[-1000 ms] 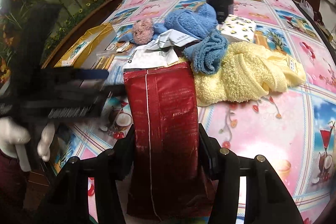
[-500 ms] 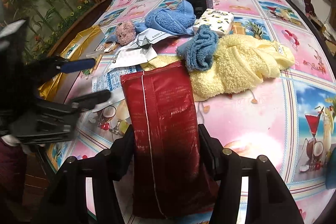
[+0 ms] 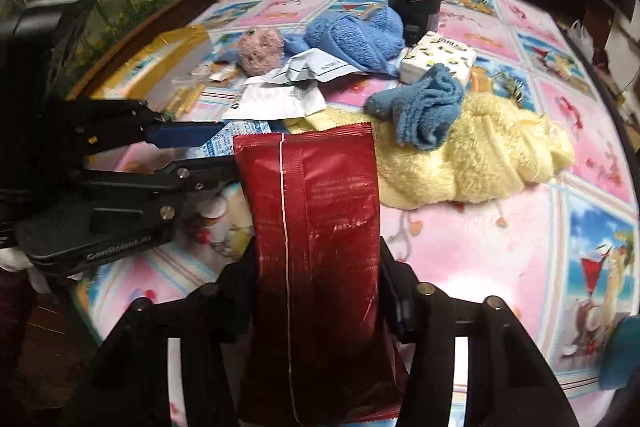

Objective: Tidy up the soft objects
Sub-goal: 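Grasp the white desiccant packet with left tool while right lifts the red bag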

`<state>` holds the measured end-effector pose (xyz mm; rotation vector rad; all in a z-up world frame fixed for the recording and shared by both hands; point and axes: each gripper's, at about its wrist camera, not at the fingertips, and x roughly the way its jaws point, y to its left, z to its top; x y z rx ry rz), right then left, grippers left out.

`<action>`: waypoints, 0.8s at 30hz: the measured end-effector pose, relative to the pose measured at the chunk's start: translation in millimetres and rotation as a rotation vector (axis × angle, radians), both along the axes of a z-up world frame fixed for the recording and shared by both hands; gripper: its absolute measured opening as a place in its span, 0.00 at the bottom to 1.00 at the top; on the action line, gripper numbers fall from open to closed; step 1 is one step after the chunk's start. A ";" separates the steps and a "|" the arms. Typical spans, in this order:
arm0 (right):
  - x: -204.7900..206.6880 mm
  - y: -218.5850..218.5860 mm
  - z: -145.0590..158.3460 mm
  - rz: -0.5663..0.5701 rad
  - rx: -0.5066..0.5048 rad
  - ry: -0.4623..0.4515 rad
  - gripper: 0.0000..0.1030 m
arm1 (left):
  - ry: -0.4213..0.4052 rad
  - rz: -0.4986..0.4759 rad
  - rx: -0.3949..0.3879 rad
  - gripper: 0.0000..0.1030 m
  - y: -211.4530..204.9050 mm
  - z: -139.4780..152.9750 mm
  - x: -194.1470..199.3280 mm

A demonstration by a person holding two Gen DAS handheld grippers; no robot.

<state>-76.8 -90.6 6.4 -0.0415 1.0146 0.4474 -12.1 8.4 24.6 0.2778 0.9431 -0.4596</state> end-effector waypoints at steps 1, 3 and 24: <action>-1.5 -1.6 0.5 -0.003 0.011 0.000 0.46 | 0.002 0.007 -0.015 0.20 1.7 3.0 -4.1; -4.1 -4.9 1.8 -0.007 0.047 0.007 0.45 | -0.002 0.022 -0.040 0.19 6.0 8.8 -12.9; -36.2 15.5 58.8 0.053 0.265 -0.037 0.44 | -0.164 0.304 -0.343 0.20 141.3 87.7 -99.8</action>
